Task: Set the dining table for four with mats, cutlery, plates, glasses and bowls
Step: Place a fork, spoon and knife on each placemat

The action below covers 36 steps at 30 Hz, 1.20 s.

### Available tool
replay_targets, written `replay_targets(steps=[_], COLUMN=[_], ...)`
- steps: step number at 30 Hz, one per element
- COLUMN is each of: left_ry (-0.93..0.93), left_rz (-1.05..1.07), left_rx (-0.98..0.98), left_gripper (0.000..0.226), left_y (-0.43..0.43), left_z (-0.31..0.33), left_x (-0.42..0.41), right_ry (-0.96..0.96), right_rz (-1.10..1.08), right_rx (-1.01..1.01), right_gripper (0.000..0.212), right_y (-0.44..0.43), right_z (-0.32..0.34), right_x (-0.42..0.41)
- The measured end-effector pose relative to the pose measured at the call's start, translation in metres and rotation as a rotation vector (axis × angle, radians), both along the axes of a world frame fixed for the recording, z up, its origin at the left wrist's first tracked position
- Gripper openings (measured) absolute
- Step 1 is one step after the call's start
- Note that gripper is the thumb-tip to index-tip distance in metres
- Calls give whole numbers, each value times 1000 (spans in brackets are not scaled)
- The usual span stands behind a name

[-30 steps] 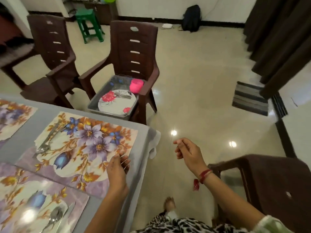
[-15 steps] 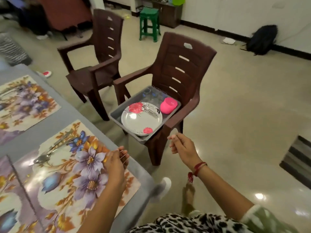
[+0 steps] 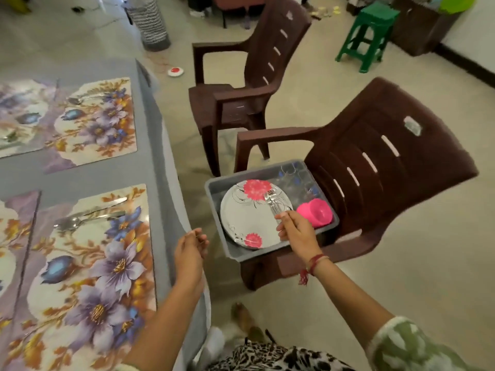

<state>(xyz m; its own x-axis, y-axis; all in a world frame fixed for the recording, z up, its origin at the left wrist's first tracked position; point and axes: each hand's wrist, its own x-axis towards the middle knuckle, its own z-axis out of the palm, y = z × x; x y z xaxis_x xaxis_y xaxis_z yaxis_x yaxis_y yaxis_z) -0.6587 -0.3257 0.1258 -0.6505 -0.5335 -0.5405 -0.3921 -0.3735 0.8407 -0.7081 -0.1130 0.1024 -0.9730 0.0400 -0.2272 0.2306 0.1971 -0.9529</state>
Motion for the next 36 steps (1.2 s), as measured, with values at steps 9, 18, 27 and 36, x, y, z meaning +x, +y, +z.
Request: replay_targets(steps=[9, 18, 27, 36], left_ry=[-115, -275, -398, -396], left_rz=[12, 66, 88, 100], left_rx=[-1, -47, -71, -52], left_gripper=[20, 20, 24, 22], left_y=[42, 77, 102, 100], left_z=[-54, -182, -241, -234], left_x=[-100, -165, -183, -184], right_ry=[-169, -329, -336, -417], right_rz=[-34, 149, 290, 365], right_rx=[118, 438, 768, 915], right_gripper=[21, 16, 42, 27], right_y=[33, 47, 30, 8], right_z=[-76, -224, -293, -296], right_x=[-107, -192, -209, -221])
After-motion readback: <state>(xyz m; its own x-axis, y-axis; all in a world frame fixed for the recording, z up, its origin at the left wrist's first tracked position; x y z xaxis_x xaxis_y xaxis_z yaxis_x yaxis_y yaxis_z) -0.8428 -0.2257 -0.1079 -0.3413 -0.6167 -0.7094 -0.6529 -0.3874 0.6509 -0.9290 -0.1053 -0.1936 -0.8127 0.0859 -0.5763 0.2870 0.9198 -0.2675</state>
